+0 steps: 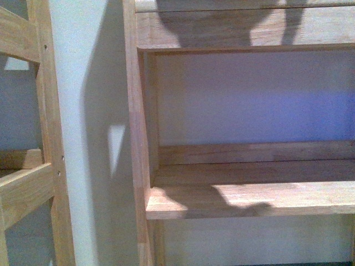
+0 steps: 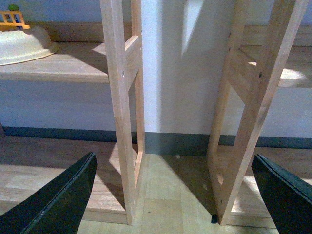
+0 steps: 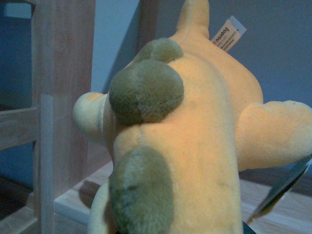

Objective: Put away toys

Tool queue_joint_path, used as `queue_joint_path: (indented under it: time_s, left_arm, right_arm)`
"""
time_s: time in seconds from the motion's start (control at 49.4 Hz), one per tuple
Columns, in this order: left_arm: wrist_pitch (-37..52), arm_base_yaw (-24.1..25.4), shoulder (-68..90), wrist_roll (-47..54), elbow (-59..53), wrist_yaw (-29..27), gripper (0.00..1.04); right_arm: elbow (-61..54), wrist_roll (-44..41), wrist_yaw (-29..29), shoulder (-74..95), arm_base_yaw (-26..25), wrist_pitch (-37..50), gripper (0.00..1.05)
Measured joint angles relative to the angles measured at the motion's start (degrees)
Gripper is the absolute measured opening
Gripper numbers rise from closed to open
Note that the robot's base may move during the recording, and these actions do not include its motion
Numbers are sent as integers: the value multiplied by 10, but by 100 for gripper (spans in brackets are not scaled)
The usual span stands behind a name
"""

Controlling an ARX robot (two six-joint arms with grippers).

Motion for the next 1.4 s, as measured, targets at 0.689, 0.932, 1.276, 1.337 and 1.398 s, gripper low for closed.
queue_joint_path:
  time_s: [0.689,0.932,1.276,1.337,1.398]
  left_arm:
    - [0,0,0,0,0,0,98]
    - [0,0,0,0,0,0,98]
    - [0,0,0,0,0,0,98]
    - [0,0,0,0,0,0,98]
    - [0,0,0,0,0,0,98]
  right_arm:
    - [327,138,-39,252,-24,-141,7]
    - [395,184,-55,304,-26,-163,7]
    - [537,237,-98,398,-21,-226,7]
    - [567,238,-101,414,-20,-242,7]
    - [594,241,-105,429,-20,-254,7]
